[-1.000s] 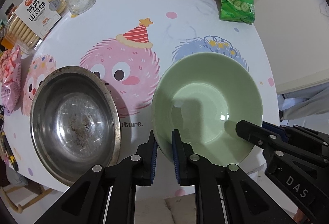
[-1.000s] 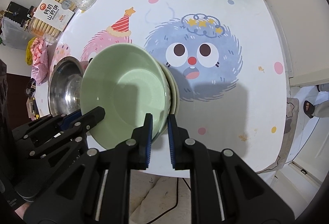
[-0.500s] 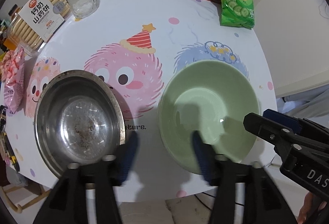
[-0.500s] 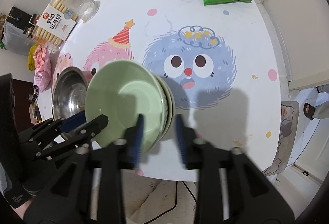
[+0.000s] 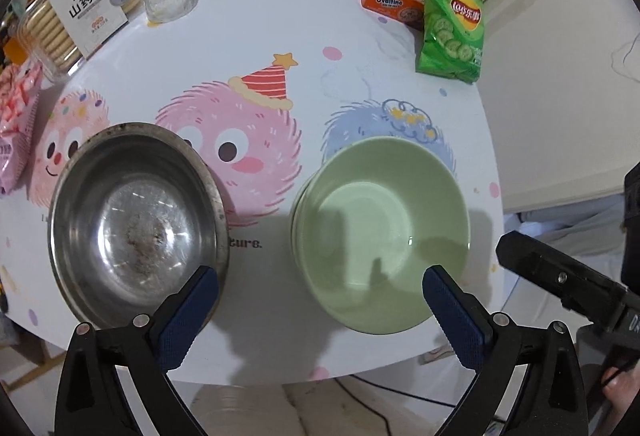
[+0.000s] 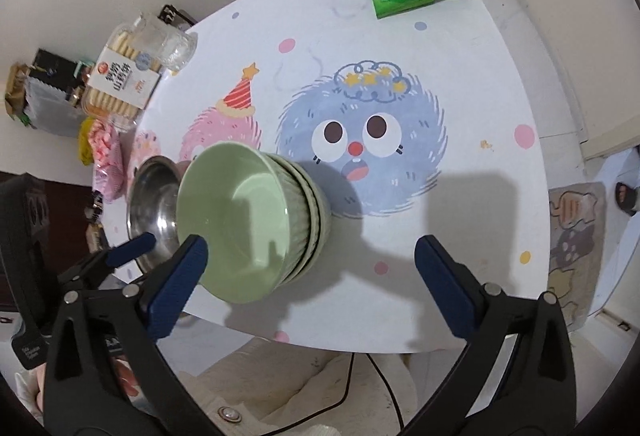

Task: Organize plates and bowls
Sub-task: 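Open both tools and release the bowl onto the green bowl stack, then close both tools on the rim of the green bowl stack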

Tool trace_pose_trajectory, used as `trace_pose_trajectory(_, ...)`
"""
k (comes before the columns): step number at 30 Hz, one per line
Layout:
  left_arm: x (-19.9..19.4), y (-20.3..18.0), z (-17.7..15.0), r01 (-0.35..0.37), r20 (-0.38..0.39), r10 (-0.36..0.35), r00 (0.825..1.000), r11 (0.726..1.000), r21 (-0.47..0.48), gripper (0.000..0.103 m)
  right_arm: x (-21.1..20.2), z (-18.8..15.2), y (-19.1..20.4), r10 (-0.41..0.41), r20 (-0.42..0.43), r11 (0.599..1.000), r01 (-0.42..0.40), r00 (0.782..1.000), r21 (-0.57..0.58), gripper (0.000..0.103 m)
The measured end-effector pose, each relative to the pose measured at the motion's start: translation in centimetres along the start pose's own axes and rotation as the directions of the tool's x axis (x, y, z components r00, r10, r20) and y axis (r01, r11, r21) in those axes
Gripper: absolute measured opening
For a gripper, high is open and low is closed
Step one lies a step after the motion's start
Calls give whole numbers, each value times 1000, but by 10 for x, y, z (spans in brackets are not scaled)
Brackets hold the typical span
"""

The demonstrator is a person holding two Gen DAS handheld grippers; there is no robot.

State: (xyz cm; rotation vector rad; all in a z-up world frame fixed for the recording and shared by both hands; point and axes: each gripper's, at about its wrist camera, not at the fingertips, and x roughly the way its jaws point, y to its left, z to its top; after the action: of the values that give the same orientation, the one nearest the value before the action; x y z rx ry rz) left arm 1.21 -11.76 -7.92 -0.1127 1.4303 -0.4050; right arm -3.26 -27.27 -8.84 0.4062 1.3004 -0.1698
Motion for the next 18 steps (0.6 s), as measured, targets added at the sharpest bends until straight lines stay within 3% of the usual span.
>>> trace_pose_trajectory(7,21,-4,-7,60,-66,-62,996,997,-39,103,3,6,-17,61,20,997,-62,998,55,103)
trace_pose_trajectory(10,36,2,-12,110,-102,-122,987,988,-110,103,15,9,-17,93,-19,994,-92,995,62,103)
trace_pose_trajectory(15,47,13,-15,120,-105,-142,984,974,-192,102,43,13,-8,56,-119,998,-57,991,-13,103)
trace_pose_trajectory(16,48,15,-14,121,-98,-144,985,971,-208,101,50,13,-7,56,-146,998,-58,988,-10,103)
trace_pose_trajectory(18,49,19,-14,108,-91,-131,987,969,-222,85,59,13,-8,45,-179,999,-46,983,-3,100)
